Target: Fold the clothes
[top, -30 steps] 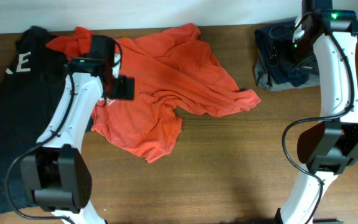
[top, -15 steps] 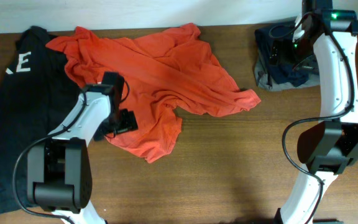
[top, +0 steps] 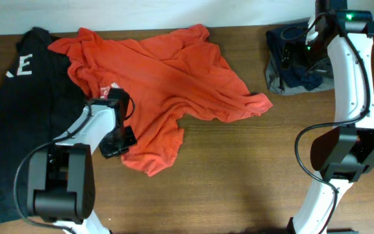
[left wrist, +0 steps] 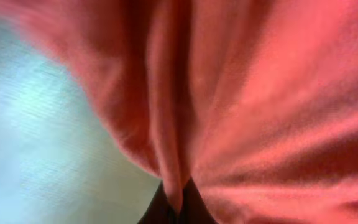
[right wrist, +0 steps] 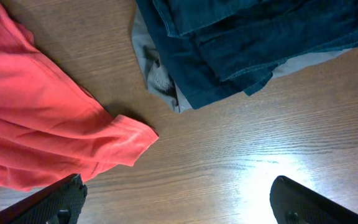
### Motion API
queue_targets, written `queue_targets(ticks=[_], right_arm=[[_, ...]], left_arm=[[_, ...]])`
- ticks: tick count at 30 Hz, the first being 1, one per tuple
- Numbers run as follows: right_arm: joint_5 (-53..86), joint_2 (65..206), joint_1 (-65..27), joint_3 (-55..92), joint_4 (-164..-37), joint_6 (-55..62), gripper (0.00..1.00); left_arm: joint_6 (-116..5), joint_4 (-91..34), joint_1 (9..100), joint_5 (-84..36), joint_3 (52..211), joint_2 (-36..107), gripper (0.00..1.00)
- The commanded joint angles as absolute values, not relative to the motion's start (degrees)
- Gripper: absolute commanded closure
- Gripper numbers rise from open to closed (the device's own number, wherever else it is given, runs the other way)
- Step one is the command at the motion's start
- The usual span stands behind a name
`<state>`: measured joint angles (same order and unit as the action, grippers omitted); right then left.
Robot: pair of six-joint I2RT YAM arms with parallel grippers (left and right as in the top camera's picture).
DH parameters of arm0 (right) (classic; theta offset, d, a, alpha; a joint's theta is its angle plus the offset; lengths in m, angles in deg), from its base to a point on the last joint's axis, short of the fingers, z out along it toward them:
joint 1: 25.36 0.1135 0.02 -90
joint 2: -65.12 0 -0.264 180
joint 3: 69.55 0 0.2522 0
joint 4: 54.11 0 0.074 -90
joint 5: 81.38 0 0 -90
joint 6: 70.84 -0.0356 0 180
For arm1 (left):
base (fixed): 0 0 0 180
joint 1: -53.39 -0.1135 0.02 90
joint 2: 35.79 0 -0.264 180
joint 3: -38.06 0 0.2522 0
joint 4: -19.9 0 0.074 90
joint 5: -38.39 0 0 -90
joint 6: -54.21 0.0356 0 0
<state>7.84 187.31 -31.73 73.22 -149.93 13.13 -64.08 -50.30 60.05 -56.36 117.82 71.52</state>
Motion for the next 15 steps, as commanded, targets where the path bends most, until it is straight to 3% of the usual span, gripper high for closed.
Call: queue_targets(ticks=[1, 10, 12, 13, 14, 15], right_arm=[[8.67, 187.20, -31.31, 74.40, -150.15, 12.89, 0.01], [12.52, 187.31, -31.27, 68.13, -152.01, 12.94, 0.01], [13.55, 187.31, -31.25, 64.92, -151.61, 12.94, 0.01], [14.27, 187.31, -31.18, 62.86, -151.07, 12.96, 0.00], [14.97, 187.33, -30.99, 60.41, -150.46, 12.94, 0.00], [15.54, 187.31, -30.83, 58.64, -149.91, 12.94, 0.00]], left_arm=[[-62.46, -54.54, 57.34, -63.51, 120.03, 63.45, 0.99], [-62.48, -58.17, 49.41, -72.89, 120.03, 44.98, 0.99], [-62.48, -57.32, 48.12, -72.87, 120.03, 43.83, 0.94], [-62.48, -56.90, 47.70, -72.87, 120.03, 43.65, 0.83], [-62.48, -56.44, 47.44, -72.87, 120.03, 43.63, 0.54], [-62.48, -56.23, 47.35, -72.89, 120.03, 43.63, 0.38]])
